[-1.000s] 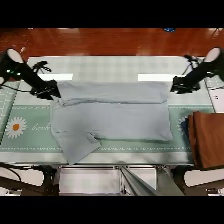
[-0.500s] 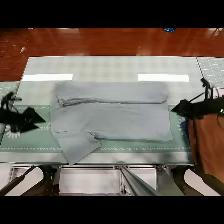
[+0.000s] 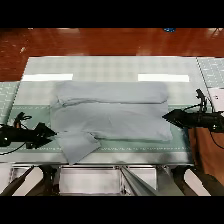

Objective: Fold the shirts.

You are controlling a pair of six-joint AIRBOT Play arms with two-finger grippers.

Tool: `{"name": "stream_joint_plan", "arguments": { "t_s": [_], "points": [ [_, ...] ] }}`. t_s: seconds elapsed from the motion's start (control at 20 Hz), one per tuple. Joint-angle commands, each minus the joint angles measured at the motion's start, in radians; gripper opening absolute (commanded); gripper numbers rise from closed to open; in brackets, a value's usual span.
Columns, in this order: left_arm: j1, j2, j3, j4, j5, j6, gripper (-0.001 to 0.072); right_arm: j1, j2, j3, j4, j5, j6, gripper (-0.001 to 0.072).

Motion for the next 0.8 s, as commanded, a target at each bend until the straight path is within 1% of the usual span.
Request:
{"name": "stream_joint_plan", "arguments": {
  "t_s": [0.0,0.15,0.2,0.3,0.4,0.5,0.55,0.6,0.75],
  "points": [
    [-0.087,-0.021,-0.033,-0.038,0.072,0.014,0.0506,-0.001,0.007,-0.009,0.057,0.002,-0.007,0.0407],
    [-0.195,-0.084,-0.029,-0.039,0.095,0.014,0.0501,-0.002,0.007,-0.002,0.081,0.002,-0.004,0.0407],
    [-0.217,-0.103,-0.025,-0.038,0.094,0.019,0.0434,-0.006,0.007,0.016,0.070,0.006,-0.004,0.0407],
    [-0.225,-0.125,0.002,-0.037,0.066,0.067,0.0028,-0.066,0.009,0.073,0.032,0.045,-0.001,0.0407],
    [-0.223,-0.124,0.043,-0.034,0.026,0.101,0.0020,-0.171,0.023,0.098,-0.074,0.089,0.016,0.0407],
    [-0.222,-0.123,0.079,-0.034,0.006,0.104,0.0020,-0.237,0.045,0.046,-0.253,0.148,0.158,0.0407],
    [-0.222,-0.123,0.091,-0.035,0.004,0.104,0.0020,-0.242,0.059,-0.005,-0.297,0.174,0.188,0.0407],
    [-0.222,-0.123,0.098,-0.035,0.006,0.104,0.0020,-0.236,0.069,-0.051,-0.307,0.189,0.182,0.0407],
    [-0.222,-0.123,0.099,-0.034,0.008,0.104,0.0021,-0.188,0.077,-0.134,-0.323,0.176,0.185,0.0407]
  ]
}}
